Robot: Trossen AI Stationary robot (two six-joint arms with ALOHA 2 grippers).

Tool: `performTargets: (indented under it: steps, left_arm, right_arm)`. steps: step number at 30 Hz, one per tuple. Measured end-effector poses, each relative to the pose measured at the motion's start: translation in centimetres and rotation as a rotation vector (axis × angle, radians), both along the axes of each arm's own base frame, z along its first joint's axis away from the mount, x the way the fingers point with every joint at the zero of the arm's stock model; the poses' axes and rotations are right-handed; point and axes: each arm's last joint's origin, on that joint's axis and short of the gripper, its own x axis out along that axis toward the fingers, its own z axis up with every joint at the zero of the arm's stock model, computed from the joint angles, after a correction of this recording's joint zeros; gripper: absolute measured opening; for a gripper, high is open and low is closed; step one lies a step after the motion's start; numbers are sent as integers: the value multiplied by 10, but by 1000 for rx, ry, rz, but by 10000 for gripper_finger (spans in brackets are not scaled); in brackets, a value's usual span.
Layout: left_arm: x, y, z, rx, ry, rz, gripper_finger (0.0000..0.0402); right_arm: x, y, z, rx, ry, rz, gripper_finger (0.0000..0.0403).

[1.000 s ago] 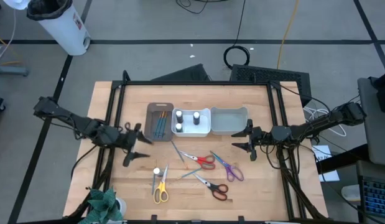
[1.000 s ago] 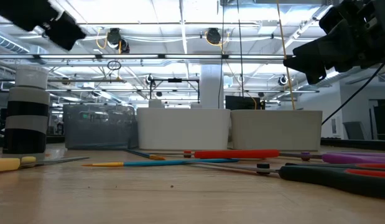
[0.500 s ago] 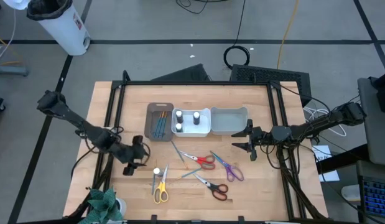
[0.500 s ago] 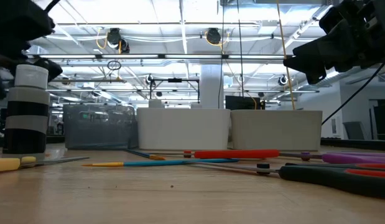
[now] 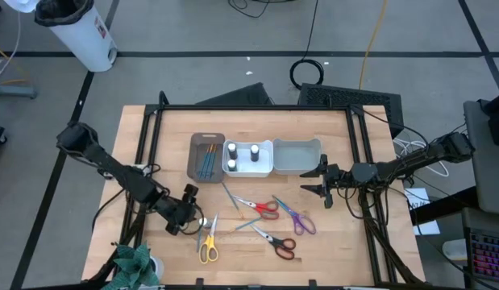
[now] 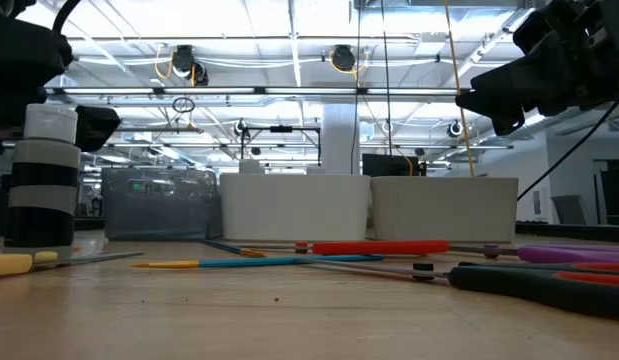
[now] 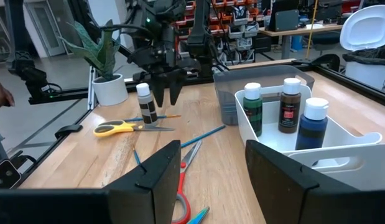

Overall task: Pick & Place Paint Supplies
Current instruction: Put the blue paint brush into the black bin

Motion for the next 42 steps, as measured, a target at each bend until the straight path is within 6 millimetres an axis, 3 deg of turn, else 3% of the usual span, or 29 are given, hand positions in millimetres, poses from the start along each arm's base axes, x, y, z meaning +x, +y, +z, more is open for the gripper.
performTargets:
  steps: [13,22,42]
  left_arm:
    - [14,5,-17,64,35,-60,161]
    - [22,16,-22,-35,112,-93,135]
    - [15,25,-27,-104,269,-74,35]
  right_arm:
    - [0,0,0,0,0,0,171]
    - [0,0,0,0,0,-1,171]
    - [0,0,0,0,0,0,171]
